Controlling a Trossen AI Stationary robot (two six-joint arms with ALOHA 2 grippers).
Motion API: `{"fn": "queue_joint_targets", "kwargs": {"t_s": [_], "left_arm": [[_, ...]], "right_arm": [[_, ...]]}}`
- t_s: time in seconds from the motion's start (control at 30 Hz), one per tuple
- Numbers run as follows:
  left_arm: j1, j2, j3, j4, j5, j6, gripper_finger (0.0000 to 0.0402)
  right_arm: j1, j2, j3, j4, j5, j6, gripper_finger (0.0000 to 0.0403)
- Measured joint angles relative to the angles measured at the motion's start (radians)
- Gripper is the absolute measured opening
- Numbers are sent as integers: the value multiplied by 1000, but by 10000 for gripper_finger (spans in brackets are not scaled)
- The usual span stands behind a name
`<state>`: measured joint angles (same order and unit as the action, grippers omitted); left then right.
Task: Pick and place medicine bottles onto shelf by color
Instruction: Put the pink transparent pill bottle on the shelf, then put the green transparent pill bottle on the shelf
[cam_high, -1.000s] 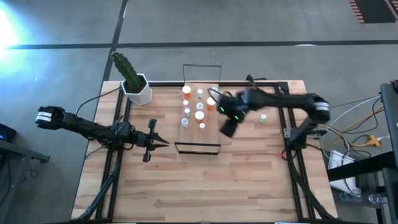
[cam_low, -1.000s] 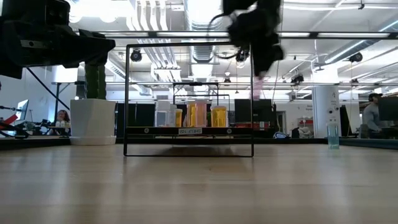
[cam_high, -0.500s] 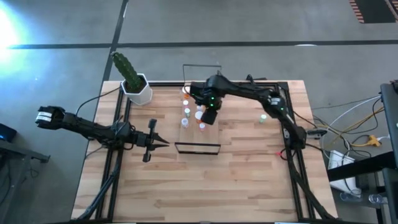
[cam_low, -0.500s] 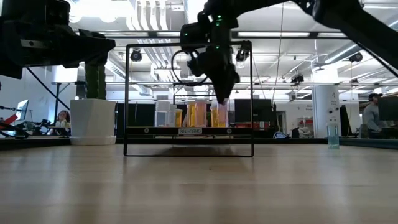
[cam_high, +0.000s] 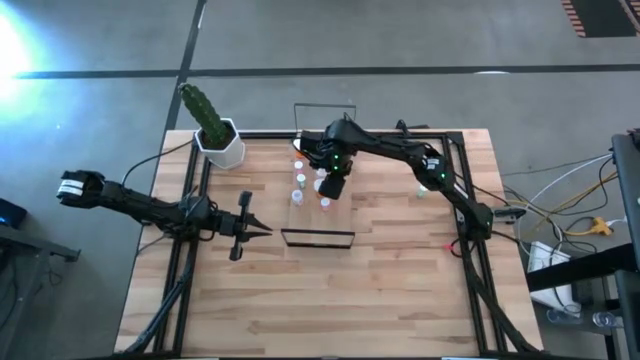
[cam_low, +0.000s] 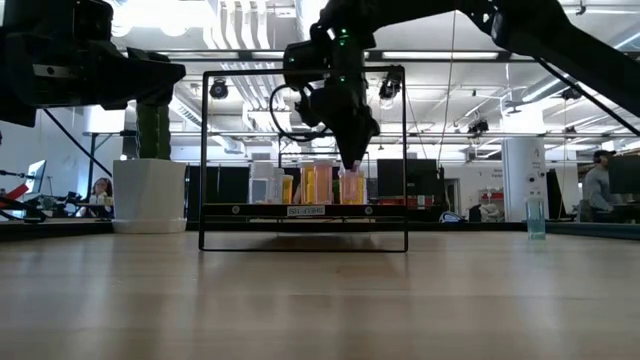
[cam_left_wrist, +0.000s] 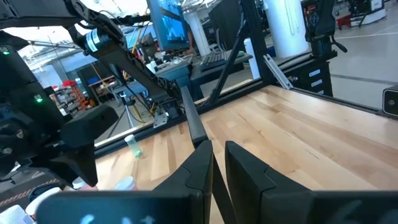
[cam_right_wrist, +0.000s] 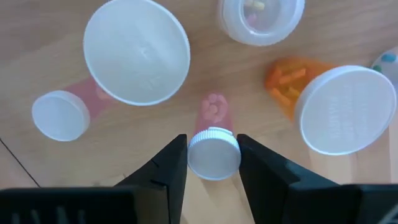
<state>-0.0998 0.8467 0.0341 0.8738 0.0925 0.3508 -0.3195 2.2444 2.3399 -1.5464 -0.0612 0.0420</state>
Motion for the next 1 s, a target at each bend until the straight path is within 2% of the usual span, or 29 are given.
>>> {"fn": "queue_joint_targets", "kwargs": {"t_s": [0.43, 0.67, 0.87, 1.0], "left_arm": [[0, 0, 0, 0, 0, 0, 24], [0, 0, 0, 0, 0, 0, 24], [0, 0, 0, 0, 0, 0, 24], [0, 0, 0, 0, 0, -2, 24]], "right_arm": [[0, 0, -49, 10, -25, -2, 171], [0, -13, -11, 18, -17, -17, 211], [7, -96, -8, -30, -10, 6, 223], [21, -218, -131, -22, 73, 48, 205]]}}
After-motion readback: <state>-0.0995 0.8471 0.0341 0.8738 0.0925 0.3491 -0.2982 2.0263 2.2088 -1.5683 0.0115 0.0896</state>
